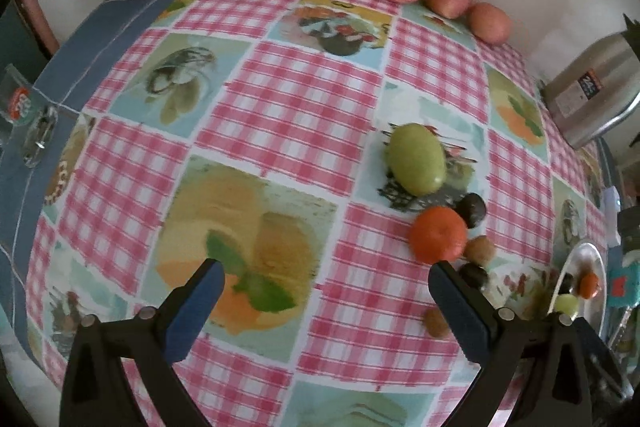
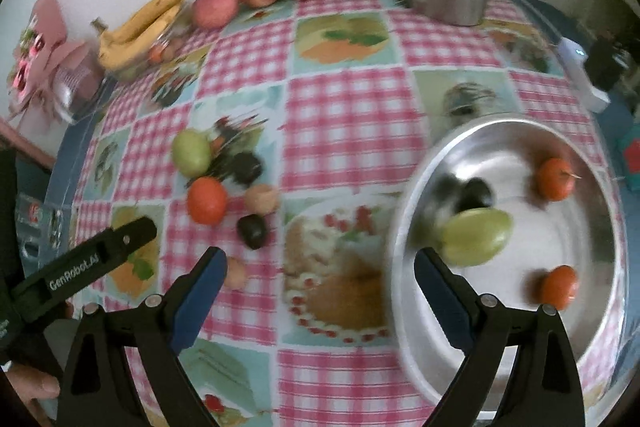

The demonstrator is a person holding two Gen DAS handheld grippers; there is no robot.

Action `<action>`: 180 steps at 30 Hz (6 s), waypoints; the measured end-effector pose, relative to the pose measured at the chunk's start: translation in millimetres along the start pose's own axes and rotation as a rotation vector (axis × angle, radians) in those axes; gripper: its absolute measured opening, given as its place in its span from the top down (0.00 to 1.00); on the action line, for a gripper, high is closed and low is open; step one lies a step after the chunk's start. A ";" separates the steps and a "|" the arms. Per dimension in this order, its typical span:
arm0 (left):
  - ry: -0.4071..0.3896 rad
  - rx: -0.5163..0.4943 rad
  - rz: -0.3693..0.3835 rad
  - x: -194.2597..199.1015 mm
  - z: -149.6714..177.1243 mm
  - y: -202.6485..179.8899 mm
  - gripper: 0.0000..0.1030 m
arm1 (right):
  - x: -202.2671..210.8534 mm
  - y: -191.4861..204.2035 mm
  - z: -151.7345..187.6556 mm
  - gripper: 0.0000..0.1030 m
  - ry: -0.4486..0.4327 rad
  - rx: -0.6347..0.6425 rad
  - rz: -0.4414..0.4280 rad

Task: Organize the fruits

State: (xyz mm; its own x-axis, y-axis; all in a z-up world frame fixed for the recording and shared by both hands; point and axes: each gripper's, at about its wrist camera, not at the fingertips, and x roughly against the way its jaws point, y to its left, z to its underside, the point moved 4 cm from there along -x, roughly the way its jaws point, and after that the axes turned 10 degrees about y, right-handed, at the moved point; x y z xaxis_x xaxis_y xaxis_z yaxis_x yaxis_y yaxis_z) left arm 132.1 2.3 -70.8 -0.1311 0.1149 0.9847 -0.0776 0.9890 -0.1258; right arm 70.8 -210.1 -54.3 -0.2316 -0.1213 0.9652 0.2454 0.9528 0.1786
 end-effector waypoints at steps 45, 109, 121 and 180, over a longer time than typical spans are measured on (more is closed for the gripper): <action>0.129 -0.301 0.004 -38.7 38.1 -113.1 0.72 | -3.7 -44.2 2.8 0.08 0.034 -0.138 -0.005; 0.050 0.165 0.145 -9.7 -15.1 26.2 0.72 | -84.1 71.6 -34.1 0.08 0.123 0.157 0.139; 0.052 0.157 0.137 -10.6 -16.5 22.3 0.71 | -88.0 72.8 -33.6 0.00 0.105 0.151 0.144; 0.036 0.128 0.165 -0.9 -18.6 19.2 0.71 | -39.6 67.2 -23.2 0.64 0.065 0.049 -0.039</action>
State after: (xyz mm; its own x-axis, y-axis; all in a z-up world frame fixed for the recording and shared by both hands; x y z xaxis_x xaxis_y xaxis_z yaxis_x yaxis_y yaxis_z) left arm 149.1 22.9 -71.8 -0.1172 0.2800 0.9528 -0.1835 0.9368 -0.2979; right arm 118.3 -147.7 -76.2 -0.1784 -0.1752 0.9682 0.1906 0.9592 0.2087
